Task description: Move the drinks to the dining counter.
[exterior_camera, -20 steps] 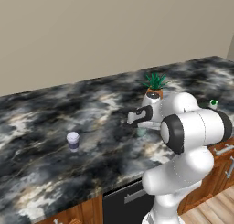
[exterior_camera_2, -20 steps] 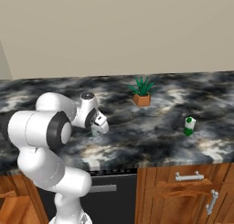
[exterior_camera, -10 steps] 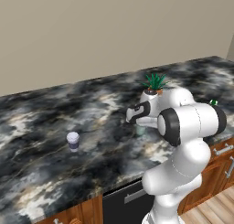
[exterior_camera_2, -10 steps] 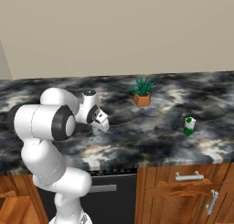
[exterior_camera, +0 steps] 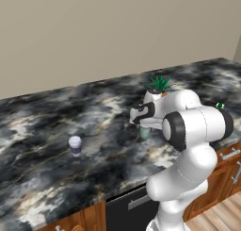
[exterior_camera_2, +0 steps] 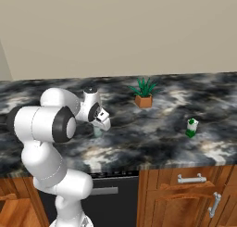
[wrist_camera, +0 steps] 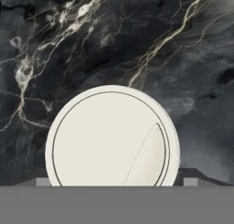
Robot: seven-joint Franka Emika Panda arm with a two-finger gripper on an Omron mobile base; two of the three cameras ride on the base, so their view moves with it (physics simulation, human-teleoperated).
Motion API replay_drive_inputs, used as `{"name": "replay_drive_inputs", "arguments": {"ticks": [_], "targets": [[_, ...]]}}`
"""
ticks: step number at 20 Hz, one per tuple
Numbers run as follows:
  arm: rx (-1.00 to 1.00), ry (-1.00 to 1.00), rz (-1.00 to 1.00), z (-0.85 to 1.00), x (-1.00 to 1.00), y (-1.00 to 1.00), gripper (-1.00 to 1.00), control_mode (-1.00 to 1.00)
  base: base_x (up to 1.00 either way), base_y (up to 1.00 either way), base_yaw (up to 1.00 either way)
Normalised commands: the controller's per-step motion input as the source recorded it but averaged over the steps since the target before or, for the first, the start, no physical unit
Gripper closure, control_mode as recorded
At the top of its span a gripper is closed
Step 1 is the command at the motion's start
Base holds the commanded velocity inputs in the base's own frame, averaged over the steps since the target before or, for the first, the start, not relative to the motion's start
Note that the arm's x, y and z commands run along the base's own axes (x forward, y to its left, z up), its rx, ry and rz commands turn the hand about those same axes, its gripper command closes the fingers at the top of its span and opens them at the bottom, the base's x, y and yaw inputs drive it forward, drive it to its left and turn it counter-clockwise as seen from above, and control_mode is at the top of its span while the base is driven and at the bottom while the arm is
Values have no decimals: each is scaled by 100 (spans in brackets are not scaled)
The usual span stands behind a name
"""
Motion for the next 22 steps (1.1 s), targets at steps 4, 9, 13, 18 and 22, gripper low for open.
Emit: {"name": "replay_drive_inputs", "arguments": {"ticks": [4, 9, 13, 18, 22], "targets": [[0, 0, 0, 0, -1, 0, -100, -100, 0, 0, 0], [0, 0, 0, 0, 0, 0, -100, -100, 0, 0, 0], [0, 0, 0, 1, 0, 0, -100, -100, 0, 0, 0], [0, -3, 0, 9, -4, 0, -100, -100, 0, 0, 0], [0, -9, 0, 28, -13, 0, -100, -100, 0, 0, 0]]}}
